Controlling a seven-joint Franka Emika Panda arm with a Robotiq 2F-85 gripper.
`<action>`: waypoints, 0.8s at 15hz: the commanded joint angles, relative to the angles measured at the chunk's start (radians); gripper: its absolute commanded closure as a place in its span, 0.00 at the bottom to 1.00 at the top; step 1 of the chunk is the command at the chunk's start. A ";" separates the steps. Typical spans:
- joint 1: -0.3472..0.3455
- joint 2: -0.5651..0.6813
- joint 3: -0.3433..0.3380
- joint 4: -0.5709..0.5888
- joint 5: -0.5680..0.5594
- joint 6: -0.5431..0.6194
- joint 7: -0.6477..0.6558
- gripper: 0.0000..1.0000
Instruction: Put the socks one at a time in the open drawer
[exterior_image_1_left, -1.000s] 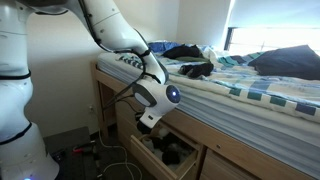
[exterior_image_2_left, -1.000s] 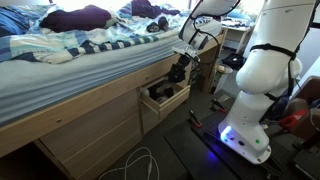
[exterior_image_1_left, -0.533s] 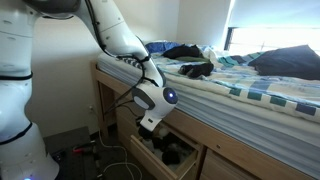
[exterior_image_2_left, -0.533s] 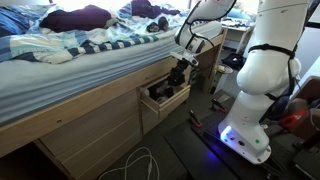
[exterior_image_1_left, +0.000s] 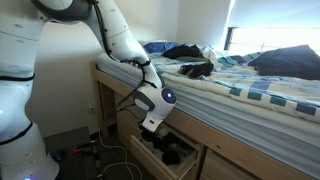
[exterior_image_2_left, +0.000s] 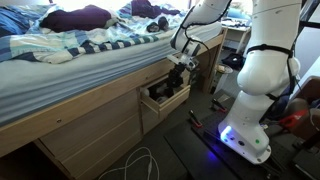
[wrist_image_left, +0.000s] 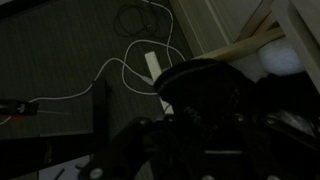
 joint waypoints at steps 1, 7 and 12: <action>0.005 0.035 0.012 0.029 0.032 0.036 0.009 0.93; 0.009 0.077 0.019 0.053 0.050 0.104 0.004 0.93; 0.012 0.100 0.021 0.073 0.065 0.119 0.002 0.93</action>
